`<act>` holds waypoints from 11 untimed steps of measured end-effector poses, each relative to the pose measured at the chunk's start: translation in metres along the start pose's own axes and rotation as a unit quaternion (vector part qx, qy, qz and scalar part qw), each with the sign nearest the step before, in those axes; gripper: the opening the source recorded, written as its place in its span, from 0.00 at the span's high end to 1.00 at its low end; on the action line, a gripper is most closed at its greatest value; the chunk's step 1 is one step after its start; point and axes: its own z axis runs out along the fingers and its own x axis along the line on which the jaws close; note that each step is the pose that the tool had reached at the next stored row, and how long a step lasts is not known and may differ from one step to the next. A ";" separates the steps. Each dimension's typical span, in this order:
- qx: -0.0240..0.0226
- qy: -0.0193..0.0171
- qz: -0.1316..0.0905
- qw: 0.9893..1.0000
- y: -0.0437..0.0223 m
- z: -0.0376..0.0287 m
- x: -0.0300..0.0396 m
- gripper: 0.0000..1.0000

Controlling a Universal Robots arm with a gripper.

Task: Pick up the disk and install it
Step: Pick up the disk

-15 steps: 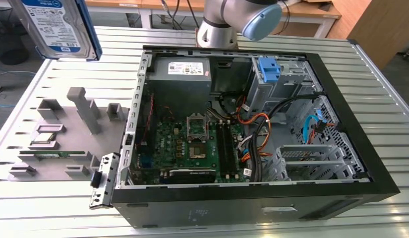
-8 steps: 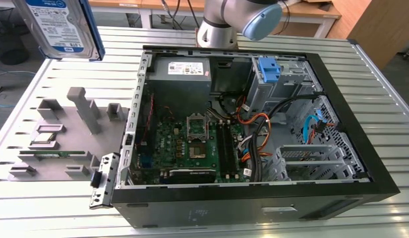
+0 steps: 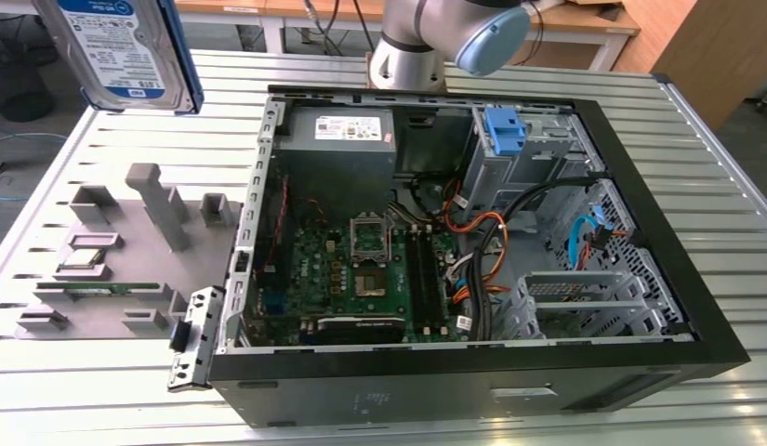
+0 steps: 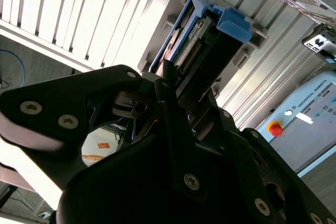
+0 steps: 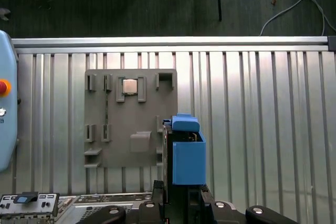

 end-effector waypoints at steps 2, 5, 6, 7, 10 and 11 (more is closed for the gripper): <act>0.000 0.000 0.000 1.000 -0.0019 -0.0001 -0.0001 0.65; 0.000 0.000 0.000 1.000 -0.0048 -0.0002 -0.0002 0.65; 0.000 0.000 0.000 1.000 -0.0056 -0.0002 -0.0002 0.65; 0.000 0.000 0.000 1.000 -0.0065 -0.0003 -0.0003 0.65; 0.000 0.000 0.000 1.000 -0.0090 -0.0004 -0.0004 0.65; 0.000 0.000 0.000 1.000 -0.0097 -0.0004 -0.0004 0.65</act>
